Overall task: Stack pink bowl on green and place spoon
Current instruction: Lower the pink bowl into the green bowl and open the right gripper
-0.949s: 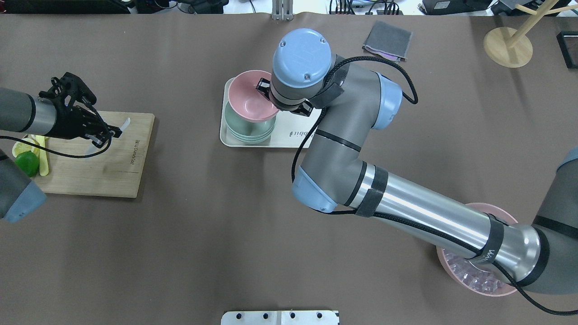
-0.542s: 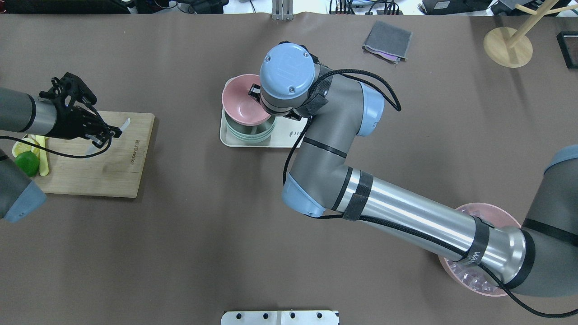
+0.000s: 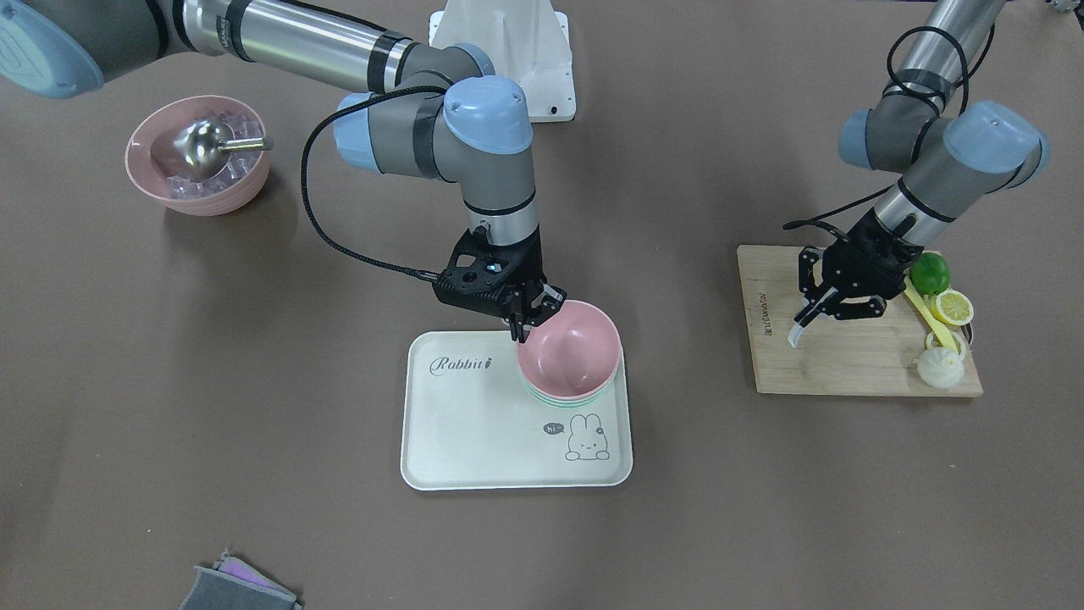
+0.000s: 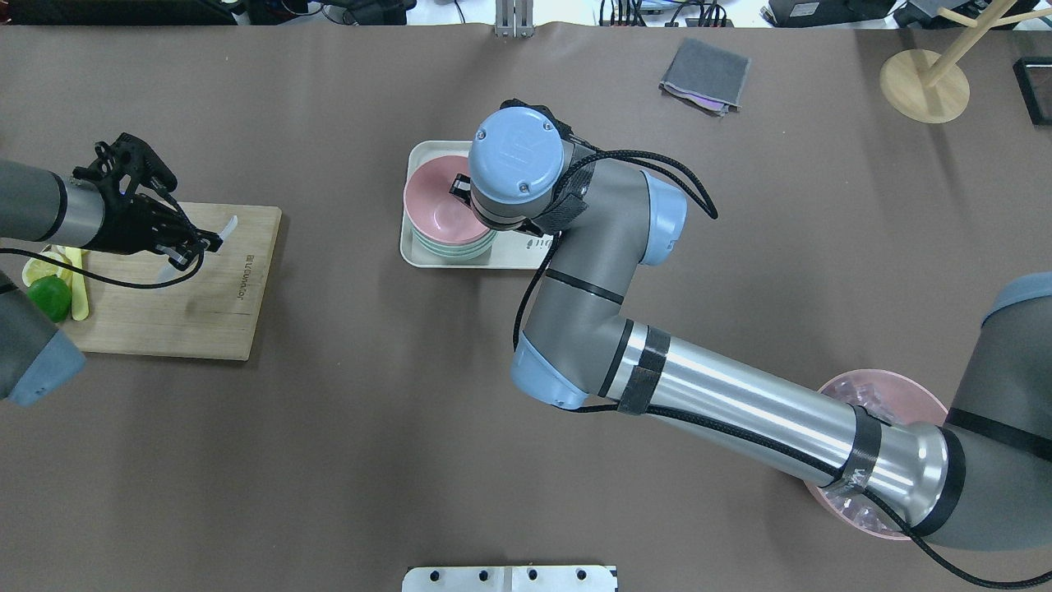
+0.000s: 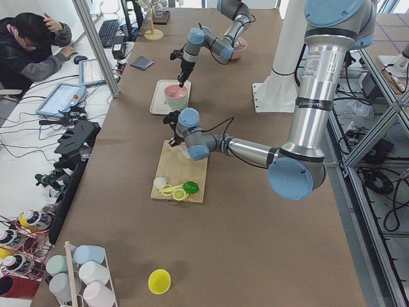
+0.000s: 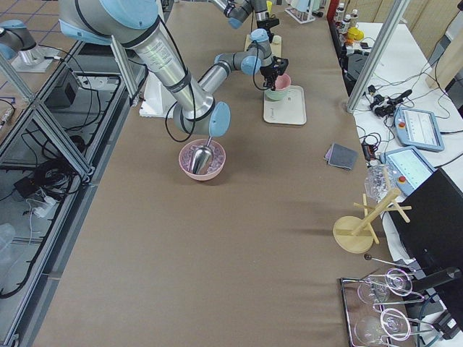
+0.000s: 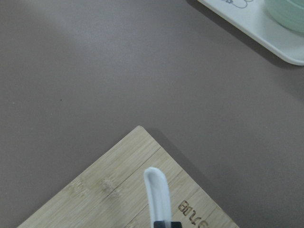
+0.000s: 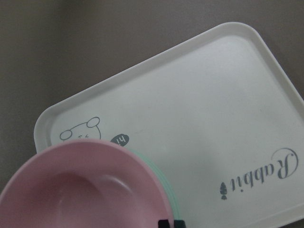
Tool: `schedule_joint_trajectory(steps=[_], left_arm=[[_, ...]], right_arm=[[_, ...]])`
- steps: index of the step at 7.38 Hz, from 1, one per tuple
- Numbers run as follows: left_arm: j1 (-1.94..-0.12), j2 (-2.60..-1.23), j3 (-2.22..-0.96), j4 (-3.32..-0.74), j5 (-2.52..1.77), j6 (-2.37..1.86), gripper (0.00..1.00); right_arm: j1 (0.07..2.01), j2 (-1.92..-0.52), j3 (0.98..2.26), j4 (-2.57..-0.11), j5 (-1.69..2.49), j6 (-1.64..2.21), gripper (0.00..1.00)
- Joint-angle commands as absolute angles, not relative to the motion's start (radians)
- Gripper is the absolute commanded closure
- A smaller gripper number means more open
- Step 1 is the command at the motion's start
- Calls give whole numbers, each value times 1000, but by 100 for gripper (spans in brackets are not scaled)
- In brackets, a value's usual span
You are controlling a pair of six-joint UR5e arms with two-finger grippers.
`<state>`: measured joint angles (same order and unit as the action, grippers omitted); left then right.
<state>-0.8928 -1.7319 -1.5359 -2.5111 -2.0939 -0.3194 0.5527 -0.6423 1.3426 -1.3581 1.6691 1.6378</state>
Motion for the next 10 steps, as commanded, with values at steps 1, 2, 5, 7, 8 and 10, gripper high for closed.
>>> schedule_joint_trajectory(steps=[1, 2, 5, 7, 8, 10], left_arm=[[-893, -1732, -1536, -2511, -2094, -321, 100], [-893, -1732, -1536, -2511, -2094, -321, 100], [-891, -1732, -1534, -2511, -2092, -321, 100], [-891, -1732, -1534, -2511, -2092, -321, 100], [-891, -1732, -1534, -2511, -2092, -321, 100], [-891, -1732, -1534, -2511, -2092, -321, 100]], right_arm=[[551, -644, 1347, -1359, 1675, 1631, 100], [551, -646, 1353, -1361, 1678, 1625, 100], [554, -647, 1361, -1365, 1684, 1605, 100], [554, -649, 1361, -1368, 1683, 1598, 100], [554, -650, 1361, -1370, 1683, 1598, 100], [554, -652, 1361, -1368, 1683, 1598, 100]])
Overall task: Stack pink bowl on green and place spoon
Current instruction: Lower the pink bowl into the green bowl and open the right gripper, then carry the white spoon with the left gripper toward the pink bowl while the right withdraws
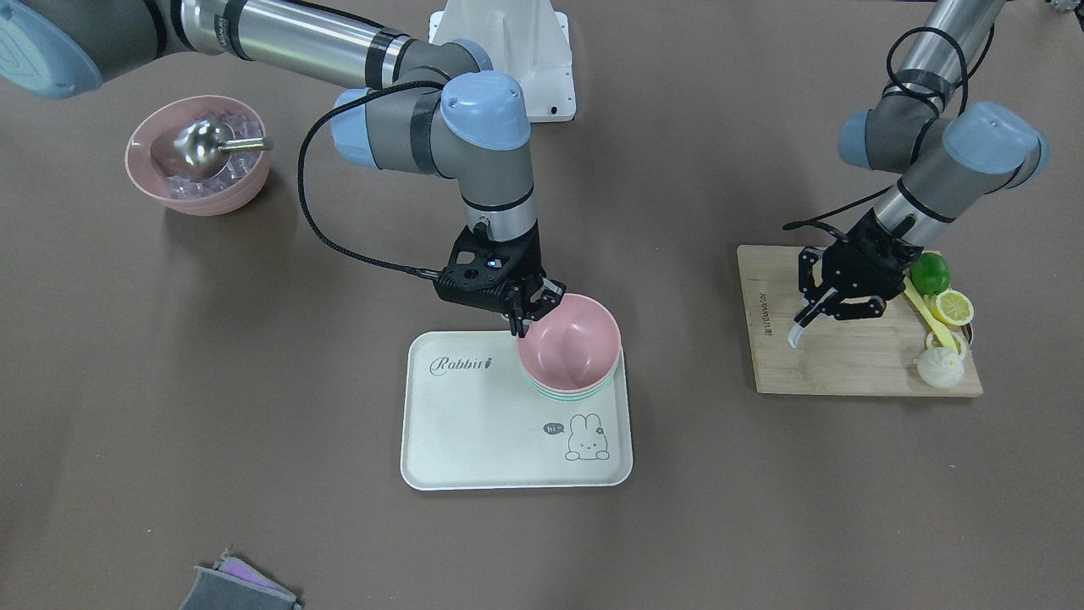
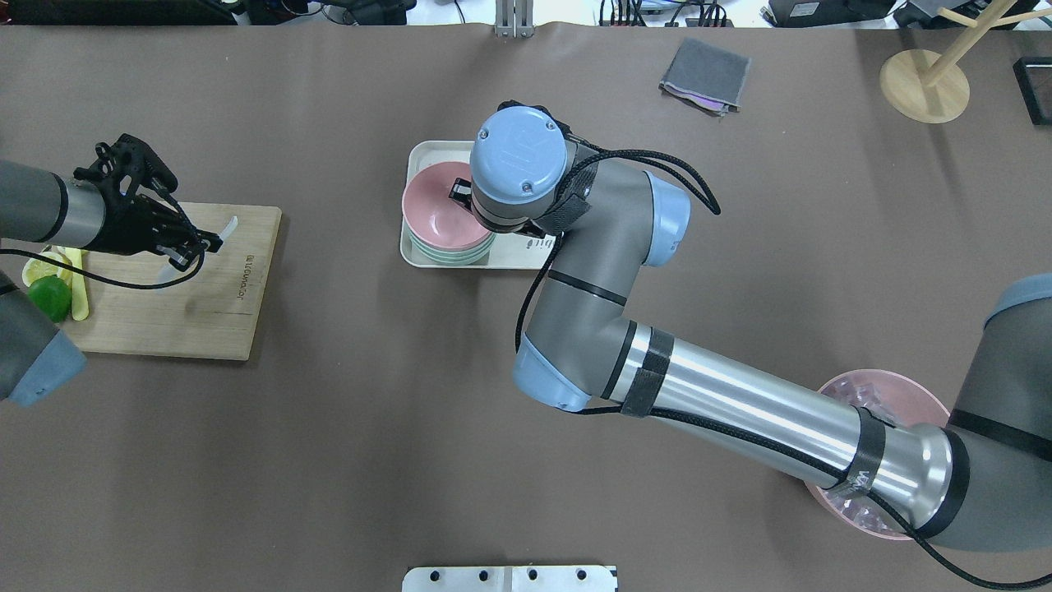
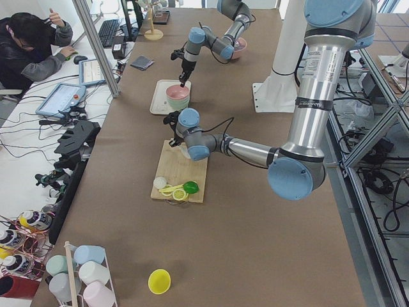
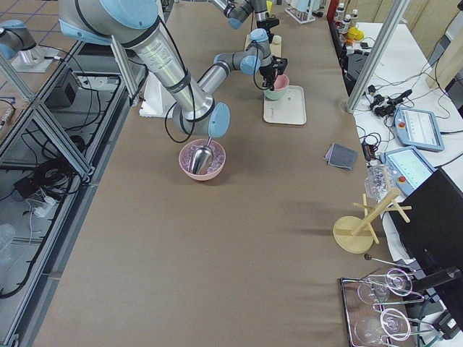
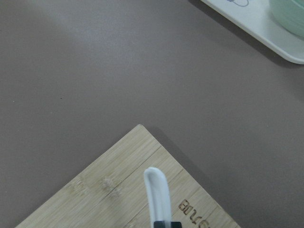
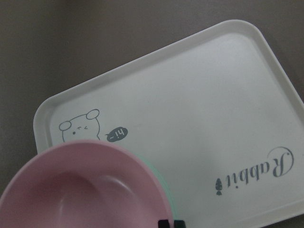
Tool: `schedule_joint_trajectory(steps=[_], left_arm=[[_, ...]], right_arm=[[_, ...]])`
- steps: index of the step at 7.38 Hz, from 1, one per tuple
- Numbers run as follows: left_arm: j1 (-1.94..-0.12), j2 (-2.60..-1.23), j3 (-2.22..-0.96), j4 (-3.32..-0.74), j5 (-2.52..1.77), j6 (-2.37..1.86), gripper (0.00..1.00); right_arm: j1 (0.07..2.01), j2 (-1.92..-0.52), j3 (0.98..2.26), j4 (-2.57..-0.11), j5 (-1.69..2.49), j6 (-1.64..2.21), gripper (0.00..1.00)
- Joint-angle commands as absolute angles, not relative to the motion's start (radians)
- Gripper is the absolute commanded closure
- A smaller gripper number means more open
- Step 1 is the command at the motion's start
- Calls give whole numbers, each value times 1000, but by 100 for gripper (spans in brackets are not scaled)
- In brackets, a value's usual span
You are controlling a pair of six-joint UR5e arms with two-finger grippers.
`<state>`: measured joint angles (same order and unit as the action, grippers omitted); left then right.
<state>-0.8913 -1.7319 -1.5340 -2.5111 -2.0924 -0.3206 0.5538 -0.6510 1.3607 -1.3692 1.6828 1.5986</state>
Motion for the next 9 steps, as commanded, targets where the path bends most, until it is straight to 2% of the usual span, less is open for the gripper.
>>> schedule_joint_trajectory(steps=[1, 2, 3, 6, 9], left_arm=[[-891, -1732, -1534, -2511, -2092, -321, 100], [-891, -1732, -1534, -2511, -2092, -321, 100], [-891, -1732, -1534, -2511, -2094, -321, 100], [-893, -1768, -1546, -2487, -2100, -325, 100], [-890, -1897, -1620, -2326, -2100, -448, 100]], right_arm=[[554, -652, 1361, -1367, 1684, 1598, 100], [557, -650, 1362, -1362, 1684, 1597, 79], [561, -649, 1365, -1364, 1683, 1583, 2], [651, -666, 1393, -1371, 1829, 1507, 0], [771, -830, 1518, -1371, 1933, 1324, 0]])
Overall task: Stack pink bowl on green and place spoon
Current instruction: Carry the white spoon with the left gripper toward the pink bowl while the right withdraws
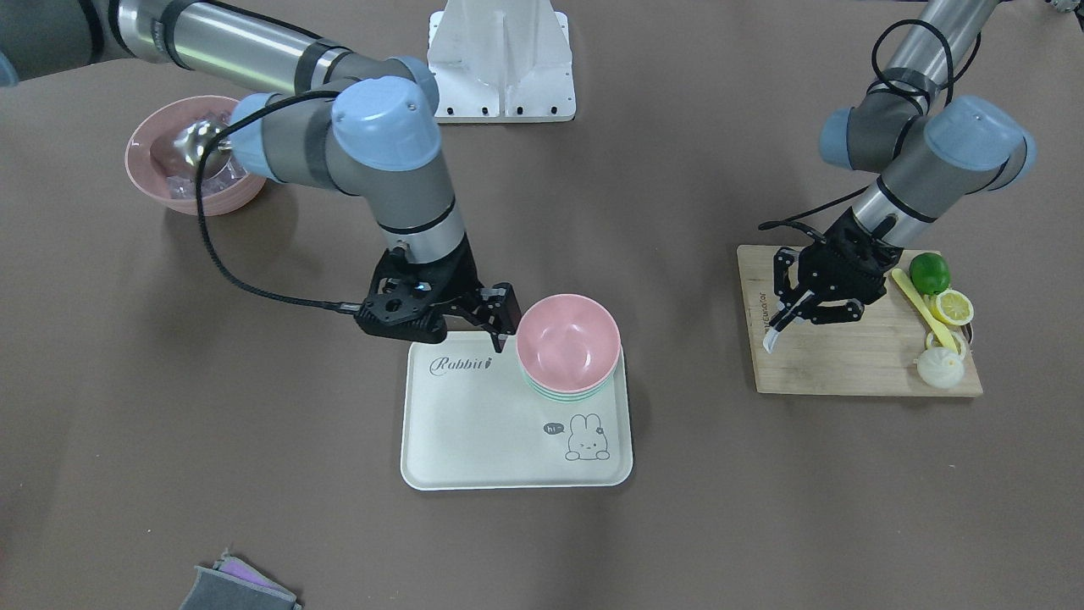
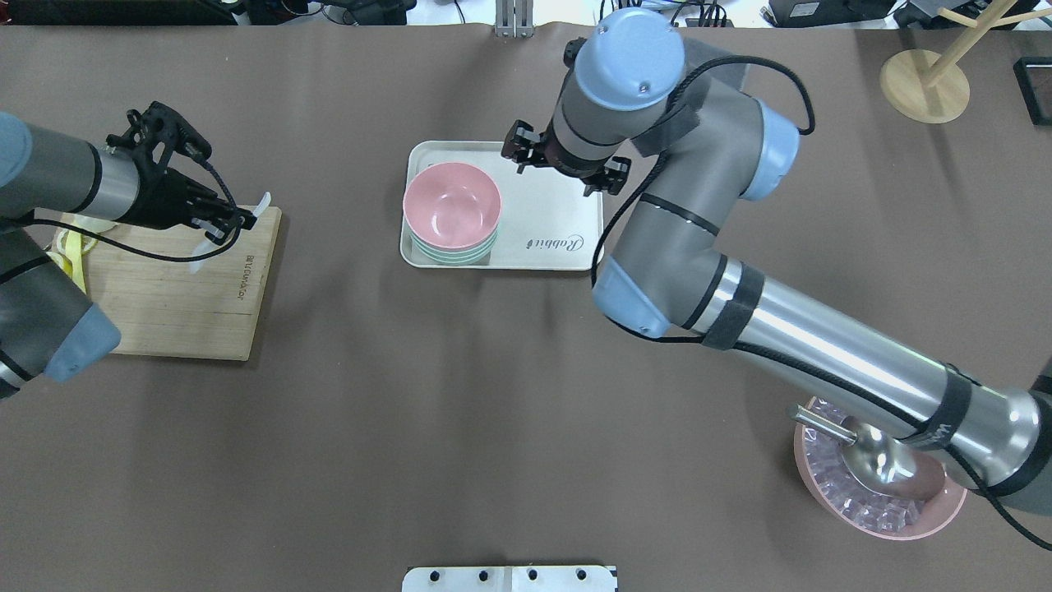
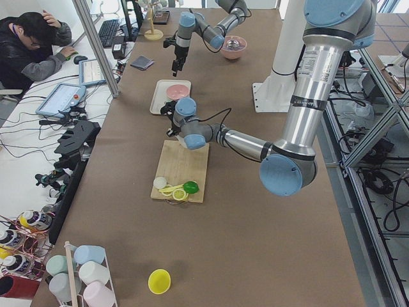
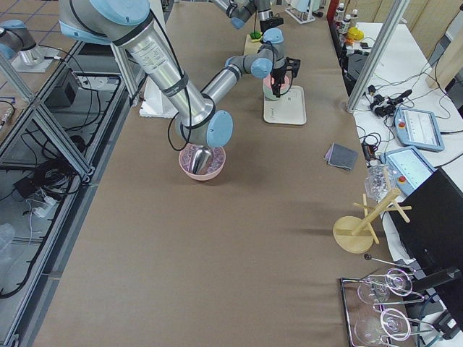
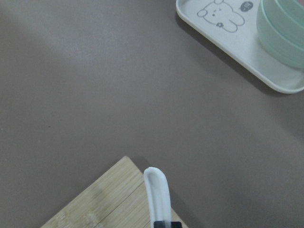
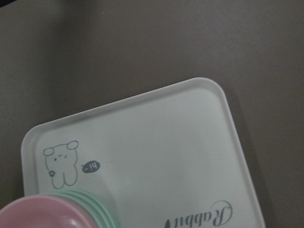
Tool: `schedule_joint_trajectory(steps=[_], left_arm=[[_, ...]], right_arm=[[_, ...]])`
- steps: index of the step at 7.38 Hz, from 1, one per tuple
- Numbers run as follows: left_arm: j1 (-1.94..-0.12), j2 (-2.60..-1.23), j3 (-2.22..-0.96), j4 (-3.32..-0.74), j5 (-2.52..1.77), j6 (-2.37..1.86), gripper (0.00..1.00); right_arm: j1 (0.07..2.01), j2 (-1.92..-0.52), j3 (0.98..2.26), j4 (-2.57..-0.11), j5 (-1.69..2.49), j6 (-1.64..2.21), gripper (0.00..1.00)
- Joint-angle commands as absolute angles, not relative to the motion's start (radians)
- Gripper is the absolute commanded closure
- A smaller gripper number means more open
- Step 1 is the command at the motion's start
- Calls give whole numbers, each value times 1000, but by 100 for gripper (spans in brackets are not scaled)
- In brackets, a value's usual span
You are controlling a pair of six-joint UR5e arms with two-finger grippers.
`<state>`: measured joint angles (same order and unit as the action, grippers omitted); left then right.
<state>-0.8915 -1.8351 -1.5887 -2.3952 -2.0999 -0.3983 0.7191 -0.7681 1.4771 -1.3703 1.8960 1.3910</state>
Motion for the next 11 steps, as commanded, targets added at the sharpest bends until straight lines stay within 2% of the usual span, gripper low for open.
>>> schedule_joint_trajectory(steps=[1, 4, 6, 8, 11], left_arm=[[-888, -1983, -1637, -2268, -2102, -553, 100], [-861, -2211, -1597, -2142, -2114, -627, 100], [-832, -2375, -1431, -2151, -2071, -621, 100], [-766, -2416, -1367, -2169, -1941, -612, 100], [-733, -2398, -1304, -2262, -1933, -609, 100]], right_arm=[[817, -877, 1529, -1371, 1937, 1287, 0], [1009, -1018, 1560, -1370, 2069, 932, 0], [1119, -1077, 1557, -1370, 2163, 754, 0], [1227, -1162, 1558, -1368, 2247, 573, 0], [1376, -1300, 1560, -1370, 2319, 320, 0]])
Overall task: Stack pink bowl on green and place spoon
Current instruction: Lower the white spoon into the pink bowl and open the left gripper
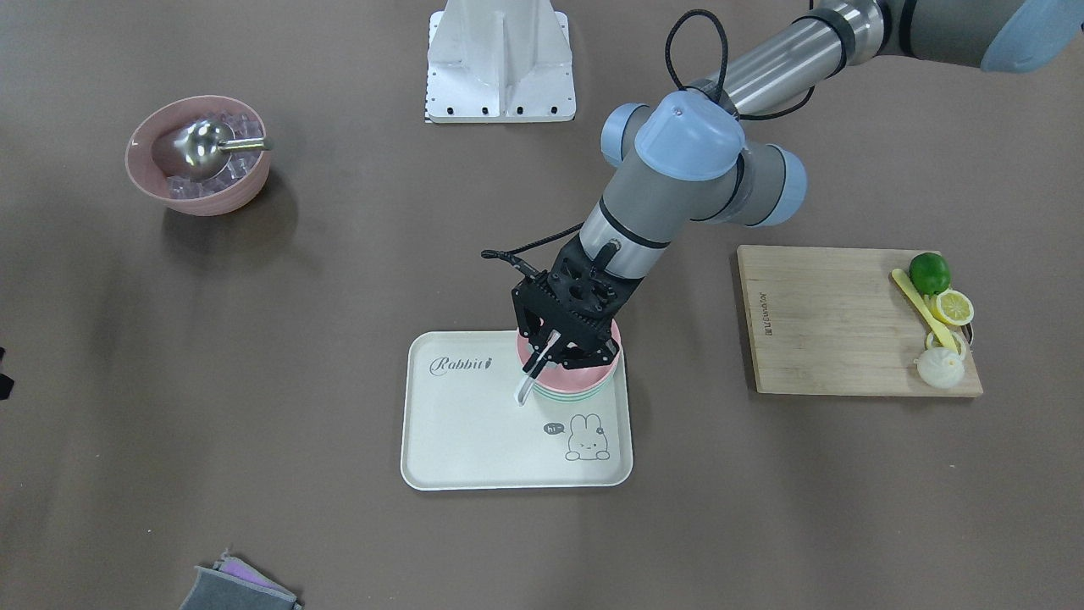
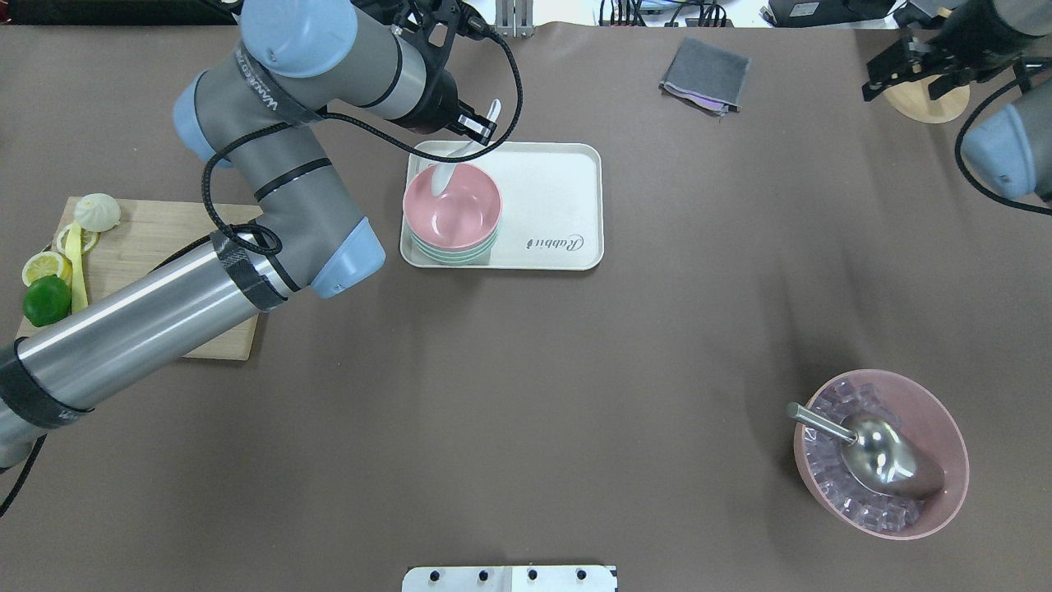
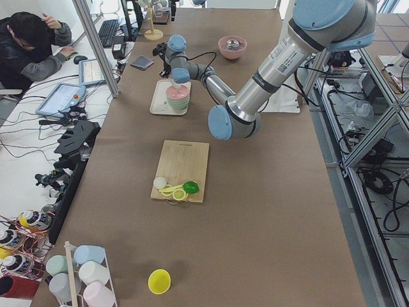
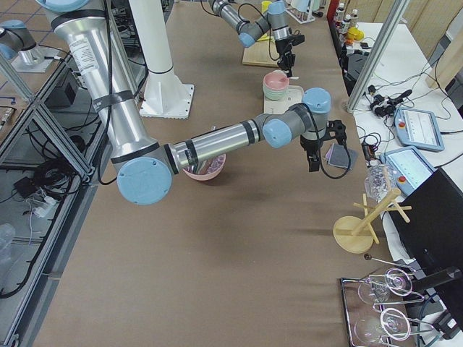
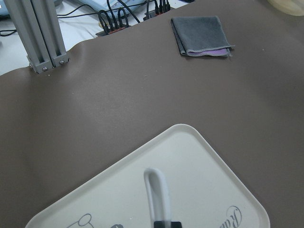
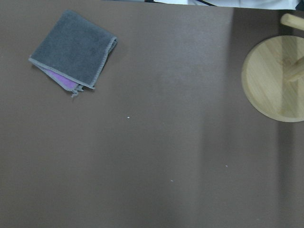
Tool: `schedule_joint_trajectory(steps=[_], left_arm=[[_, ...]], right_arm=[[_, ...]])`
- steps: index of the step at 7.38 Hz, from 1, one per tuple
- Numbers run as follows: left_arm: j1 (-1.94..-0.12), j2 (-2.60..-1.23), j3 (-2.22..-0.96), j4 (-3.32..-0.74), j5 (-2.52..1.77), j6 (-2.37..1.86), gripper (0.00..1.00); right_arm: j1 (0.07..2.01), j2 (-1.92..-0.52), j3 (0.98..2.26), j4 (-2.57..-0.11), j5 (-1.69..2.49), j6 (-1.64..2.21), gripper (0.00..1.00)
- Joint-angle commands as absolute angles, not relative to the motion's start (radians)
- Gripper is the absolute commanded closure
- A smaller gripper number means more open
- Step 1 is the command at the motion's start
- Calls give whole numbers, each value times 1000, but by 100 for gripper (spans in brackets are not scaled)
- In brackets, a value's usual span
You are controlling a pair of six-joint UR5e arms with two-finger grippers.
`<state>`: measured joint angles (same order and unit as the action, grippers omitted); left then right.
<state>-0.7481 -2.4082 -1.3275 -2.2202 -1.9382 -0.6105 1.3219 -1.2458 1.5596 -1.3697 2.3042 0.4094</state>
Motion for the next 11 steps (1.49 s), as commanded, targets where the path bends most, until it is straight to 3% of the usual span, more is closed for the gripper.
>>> schedule_joint_trajectory(steps=[1, 3, 5, 6, 8, 11], left_arm=[[-714, -2382, -1302, -2281, -1896, -592, 100], [-692, -2381, -1301, -2281, -1856, -581, 100], [-690, -2375, -1301, -2287, -1856, -581, 60], [-690, -2367, -1305, -2289, -1856, -581, 46], [-693, -2370, -1315, -2287, -1861, -590, 4], [-841, -2368, -1336, -2139, -2071, -583, 3]], right_arm=[[1408, -1336, 1560, -1368, 2319, 263, 0], [1449, -1390, 1559, -1365, 2318, 187, 0], [1469, -1428, 1555, -1358, 2312, 169, 0], [1476, -1446, 1554, -1356, 2307, 144, 0], [1488, -1460, 1549, -1356, 2306, 117, 0], [1552, -1587, 1549, -1356, 2295, 25, 0]])
